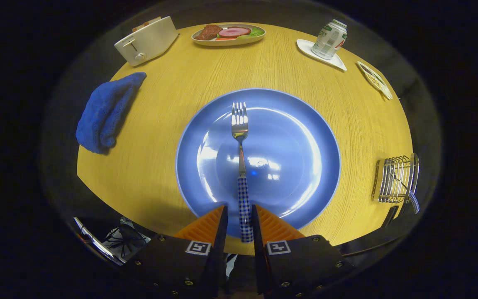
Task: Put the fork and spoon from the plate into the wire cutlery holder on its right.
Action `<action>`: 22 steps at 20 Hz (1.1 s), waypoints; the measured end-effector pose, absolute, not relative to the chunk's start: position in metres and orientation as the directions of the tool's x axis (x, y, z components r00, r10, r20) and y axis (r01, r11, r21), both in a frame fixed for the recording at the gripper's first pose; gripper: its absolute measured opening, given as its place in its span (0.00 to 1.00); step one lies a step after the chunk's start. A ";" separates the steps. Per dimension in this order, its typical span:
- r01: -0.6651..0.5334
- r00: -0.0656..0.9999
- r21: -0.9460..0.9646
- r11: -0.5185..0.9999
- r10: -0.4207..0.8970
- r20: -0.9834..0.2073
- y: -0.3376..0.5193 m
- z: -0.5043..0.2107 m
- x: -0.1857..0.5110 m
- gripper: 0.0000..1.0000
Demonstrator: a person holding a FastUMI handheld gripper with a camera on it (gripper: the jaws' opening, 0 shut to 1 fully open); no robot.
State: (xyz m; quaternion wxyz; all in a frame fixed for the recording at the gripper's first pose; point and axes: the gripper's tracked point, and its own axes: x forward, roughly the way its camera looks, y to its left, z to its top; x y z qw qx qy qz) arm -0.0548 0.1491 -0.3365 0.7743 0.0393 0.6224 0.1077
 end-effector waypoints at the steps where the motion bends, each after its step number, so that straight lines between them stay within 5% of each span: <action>1: -0.109 0.208 0.186 0.976 0.205 -0.956 0.140 -0.318 -0.043 0.35; 2: -0.099 0.210 0.188 0.977 0.205 -0.956 0.141 -0.343 -0.047 0.06; 22: -0.260 0.019 0.167 0.951 0.178 -0.984 0.017 -0.266 -0.108 0.06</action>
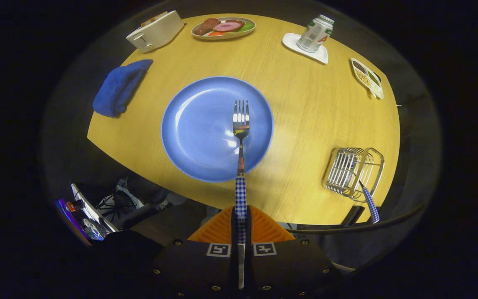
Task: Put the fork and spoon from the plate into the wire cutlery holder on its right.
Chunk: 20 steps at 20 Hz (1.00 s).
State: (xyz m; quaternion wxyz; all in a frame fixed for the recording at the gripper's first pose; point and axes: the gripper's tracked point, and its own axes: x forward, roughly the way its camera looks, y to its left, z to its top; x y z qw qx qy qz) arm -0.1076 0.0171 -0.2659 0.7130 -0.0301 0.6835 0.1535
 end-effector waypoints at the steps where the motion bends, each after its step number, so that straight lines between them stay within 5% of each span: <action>1: -0.264 0.015 0.163 0.951 0.173 -0.985 0.007 -0.263 -0.112 0.06; 20: -0.214 -0.163 0.080 0.974 0.045 -0.986 -0.150 -0.231 -0.169 0.06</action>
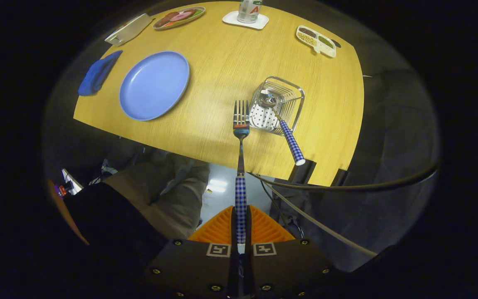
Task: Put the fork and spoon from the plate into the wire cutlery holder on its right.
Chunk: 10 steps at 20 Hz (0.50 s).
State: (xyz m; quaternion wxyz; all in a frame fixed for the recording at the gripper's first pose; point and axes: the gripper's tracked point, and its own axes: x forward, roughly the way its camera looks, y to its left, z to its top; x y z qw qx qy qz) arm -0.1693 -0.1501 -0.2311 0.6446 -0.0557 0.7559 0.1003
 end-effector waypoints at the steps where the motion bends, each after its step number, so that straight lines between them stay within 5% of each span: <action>1: -0.216 -0.164 0.077 0.973 0.041 -0.986 -0.155 -0.231 -0.165 0.05; 10: -0.283 -0.327 0.038 0.958 -0.059 -0.943 -0.188 -0.247 -0.123 0.05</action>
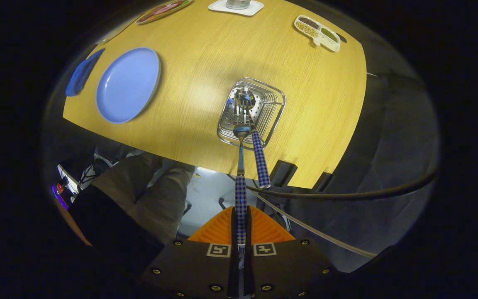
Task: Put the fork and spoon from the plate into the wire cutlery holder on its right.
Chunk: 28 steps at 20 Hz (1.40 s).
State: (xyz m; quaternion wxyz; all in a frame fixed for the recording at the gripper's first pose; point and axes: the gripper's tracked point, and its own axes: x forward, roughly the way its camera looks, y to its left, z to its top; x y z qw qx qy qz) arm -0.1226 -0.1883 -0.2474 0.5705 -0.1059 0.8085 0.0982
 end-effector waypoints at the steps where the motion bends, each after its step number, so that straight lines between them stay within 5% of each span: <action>1: -0.289 -0.354 0.039 0.957 -0.069 -0.933 -0.189 -0.249 -0.118 0.05; 11: -0.253 -0.583 0.116 0.960 -0.056 -0.811 -0.177 -0.262 -0.090 0.05; 28: -0.208 -0.573 0.123 0.970 -0.019 -0.819 -0.175 -0.263 -0.069 0.14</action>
